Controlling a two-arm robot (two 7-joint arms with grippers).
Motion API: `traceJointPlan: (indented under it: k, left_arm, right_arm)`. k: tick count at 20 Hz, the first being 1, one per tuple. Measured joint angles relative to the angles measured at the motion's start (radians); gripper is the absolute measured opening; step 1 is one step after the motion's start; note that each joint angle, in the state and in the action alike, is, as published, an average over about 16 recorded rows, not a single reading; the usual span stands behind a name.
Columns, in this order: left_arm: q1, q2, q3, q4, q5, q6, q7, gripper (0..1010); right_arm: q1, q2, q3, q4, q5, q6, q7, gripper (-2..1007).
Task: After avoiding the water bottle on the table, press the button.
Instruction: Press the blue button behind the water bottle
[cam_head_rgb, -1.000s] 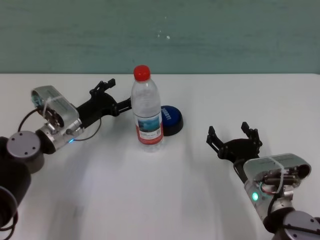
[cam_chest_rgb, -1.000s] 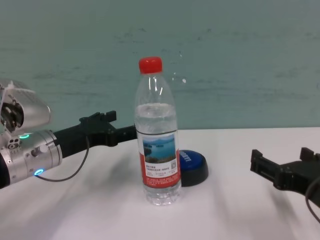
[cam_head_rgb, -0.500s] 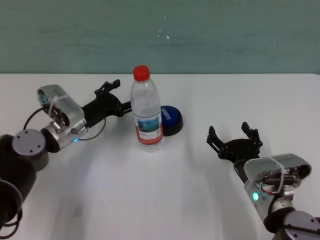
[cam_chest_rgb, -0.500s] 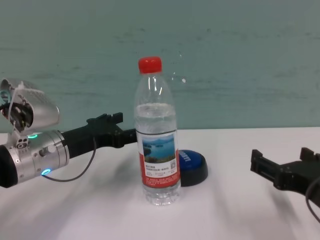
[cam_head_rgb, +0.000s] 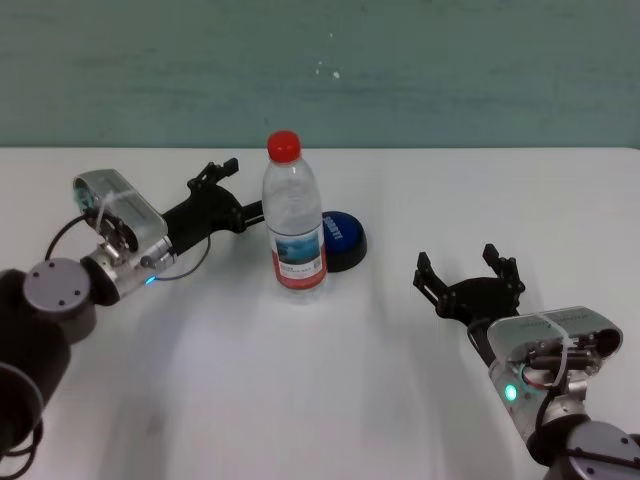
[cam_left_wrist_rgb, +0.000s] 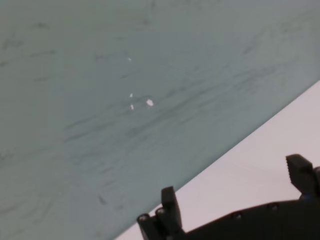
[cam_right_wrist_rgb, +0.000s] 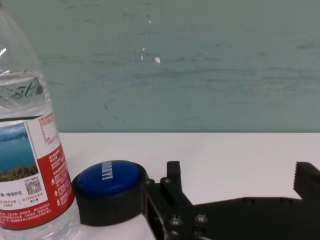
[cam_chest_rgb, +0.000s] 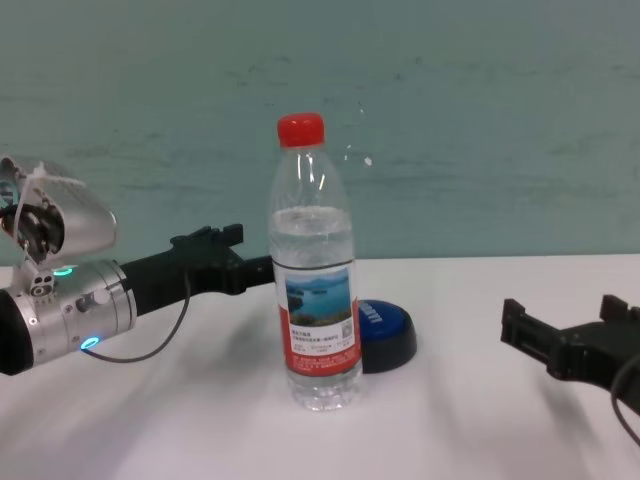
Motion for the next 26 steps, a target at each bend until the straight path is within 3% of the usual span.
traceJointPlan:
  k: [5,10,13,21,26]
  left_arm:
    - [0.088,0.029,-0.023,-0.152,0.02,0.096,0.099,1000]
    - [0.208,0.058,-0.053,-0.363,0.053,0.222,0.222,1000]
    - [0.275,0.068,-0.07,-0.479,0.075,0.281,0.278,1000]
    - [0.446,0.072,-0.104,-0.753,0.131,0.399,0.375,1000]
    - [0.543,0.066,-0.12,-0.876,0.155,0.431,0.404,1000]
  right_arm:
    - [0.0,0.0,0.0,0.0,0.0,0.0,0.0,1004]
    - [0.0,0.0,0.0,0.0,0.0,0.0,0.0,1004]
    - [0.0,0.0,0.0,0.0,0.0,0.0,0.0,1004]
    - [0.0,0.0,0.0,0.0,0.0,0.0,0.0,1004]
    - [0.0,0.0,0.0,0.0,0.0,0.0,0.0,1004]
